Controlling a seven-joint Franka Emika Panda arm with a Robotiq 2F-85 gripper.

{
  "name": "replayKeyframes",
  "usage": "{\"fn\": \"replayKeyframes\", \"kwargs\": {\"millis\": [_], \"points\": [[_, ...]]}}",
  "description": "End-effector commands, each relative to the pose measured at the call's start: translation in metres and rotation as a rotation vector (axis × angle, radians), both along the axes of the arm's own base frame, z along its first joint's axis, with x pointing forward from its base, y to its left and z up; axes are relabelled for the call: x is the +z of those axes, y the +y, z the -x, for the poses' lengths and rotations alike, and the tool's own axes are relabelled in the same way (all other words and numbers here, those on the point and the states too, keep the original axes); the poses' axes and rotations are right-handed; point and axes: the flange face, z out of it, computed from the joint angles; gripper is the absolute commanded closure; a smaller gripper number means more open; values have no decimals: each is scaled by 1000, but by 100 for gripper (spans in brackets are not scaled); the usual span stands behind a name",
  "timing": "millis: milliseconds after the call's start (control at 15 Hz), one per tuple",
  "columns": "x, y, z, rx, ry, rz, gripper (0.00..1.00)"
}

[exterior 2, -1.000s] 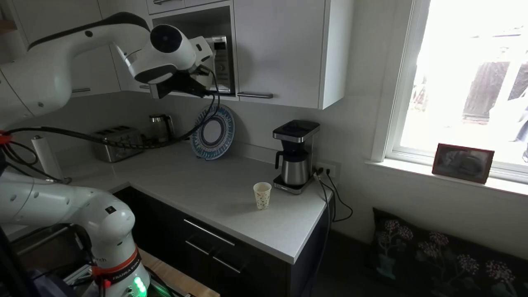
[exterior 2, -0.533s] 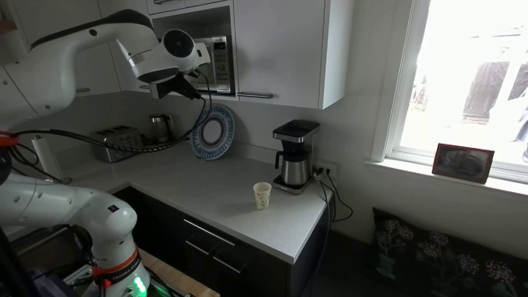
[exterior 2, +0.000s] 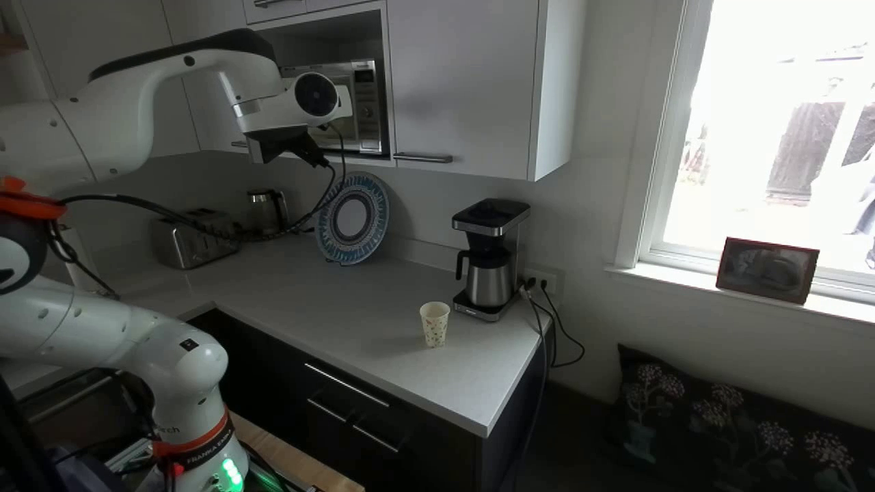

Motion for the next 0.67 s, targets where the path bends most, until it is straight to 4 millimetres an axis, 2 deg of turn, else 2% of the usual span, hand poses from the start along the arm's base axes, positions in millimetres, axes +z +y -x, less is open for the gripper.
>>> {"fn": "replayKeyframes", "kwargs": {"millis": [0, 200, 267, 400, 600], "points": [[-9, 20, -29, -64, 58, -55, 100], [-11, 37, -48, -168, 79, -53, 100], [-12, 31, -40, -119, 62, -31, 99], [-14, 40, -47, -149, 74, -26, 99], [-14, 38, -48, -156, 75, -26, 99]]}}
